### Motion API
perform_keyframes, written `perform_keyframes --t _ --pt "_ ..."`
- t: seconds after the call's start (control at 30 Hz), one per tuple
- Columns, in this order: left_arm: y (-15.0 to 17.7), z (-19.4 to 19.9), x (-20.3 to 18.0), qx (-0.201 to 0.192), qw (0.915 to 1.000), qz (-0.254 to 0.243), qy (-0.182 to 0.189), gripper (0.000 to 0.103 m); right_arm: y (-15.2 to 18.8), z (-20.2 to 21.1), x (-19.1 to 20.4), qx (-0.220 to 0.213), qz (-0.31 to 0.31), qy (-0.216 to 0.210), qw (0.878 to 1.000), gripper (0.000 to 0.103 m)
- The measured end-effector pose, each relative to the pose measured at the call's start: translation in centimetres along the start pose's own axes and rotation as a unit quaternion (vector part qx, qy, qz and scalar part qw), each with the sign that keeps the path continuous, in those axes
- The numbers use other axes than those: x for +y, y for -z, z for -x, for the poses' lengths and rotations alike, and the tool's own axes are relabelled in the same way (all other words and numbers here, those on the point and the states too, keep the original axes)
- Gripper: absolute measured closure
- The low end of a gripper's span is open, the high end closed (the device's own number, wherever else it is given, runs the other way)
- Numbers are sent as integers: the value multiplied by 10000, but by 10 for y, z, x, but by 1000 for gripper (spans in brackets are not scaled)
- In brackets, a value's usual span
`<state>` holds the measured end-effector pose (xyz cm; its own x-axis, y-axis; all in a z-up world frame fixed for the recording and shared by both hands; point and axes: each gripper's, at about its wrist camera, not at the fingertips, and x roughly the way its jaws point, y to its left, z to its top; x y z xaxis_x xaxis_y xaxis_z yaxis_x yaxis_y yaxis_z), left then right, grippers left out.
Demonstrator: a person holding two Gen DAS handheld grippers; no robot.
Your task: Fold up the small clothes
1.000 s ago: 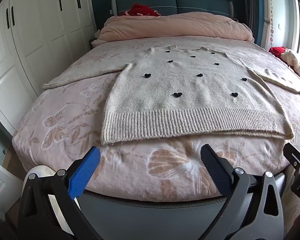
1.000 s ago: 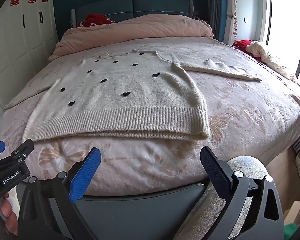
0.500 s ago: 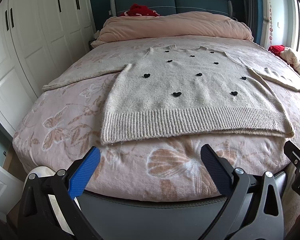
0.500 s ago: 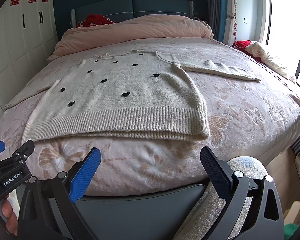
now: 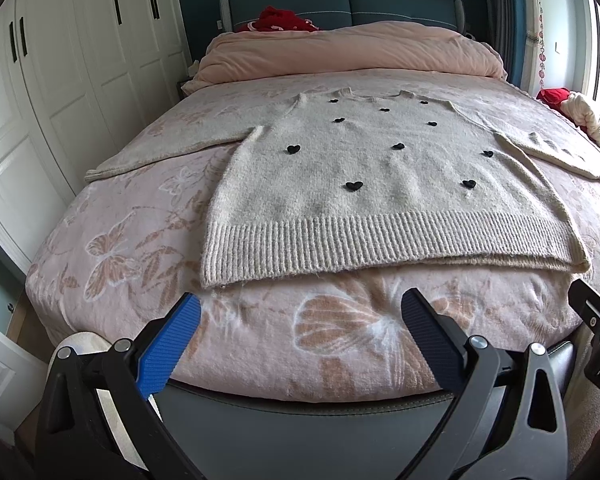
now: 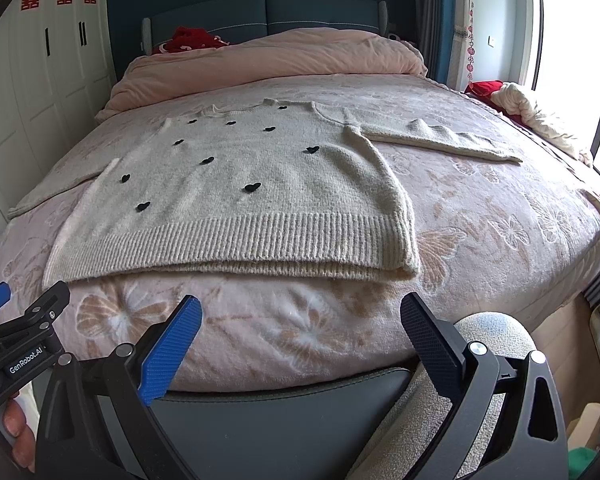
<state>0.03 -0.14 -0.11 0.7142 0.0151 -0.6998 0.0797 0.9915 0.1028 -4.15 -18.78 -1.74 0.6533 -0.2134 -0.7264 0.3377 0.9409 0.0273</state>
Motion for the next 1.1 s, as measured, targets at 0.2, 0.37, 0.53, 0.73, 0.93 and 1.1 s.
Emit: perform_keyframes --t 0.2,0.37,0.53,0.73,0.93,1.1 --pt "0 0 -1 14 10000 -3 -5 5 2 -2 0 17 10 -2 10000 5" --pt "0 -1 -1 14 10000 -8 -6 5 2 -2 0 22 13 4 10000 5" --pt "1 -1 -1 11 10000 -10 -15 5 2 -2 0 22 10 -1 10000 5" --pt "1 -2 -2 18 10000 -1 -31 5 2 -2 1 33 15 -2 10000 5" --pt "1 -2 -2 18 10000 -7 -36 5 1 -3 1 49 13 -11 10000 5" --pt "1 -2 -2 29 10000 0 -37 5 2 -4 1 75 12 -2 10000 5"
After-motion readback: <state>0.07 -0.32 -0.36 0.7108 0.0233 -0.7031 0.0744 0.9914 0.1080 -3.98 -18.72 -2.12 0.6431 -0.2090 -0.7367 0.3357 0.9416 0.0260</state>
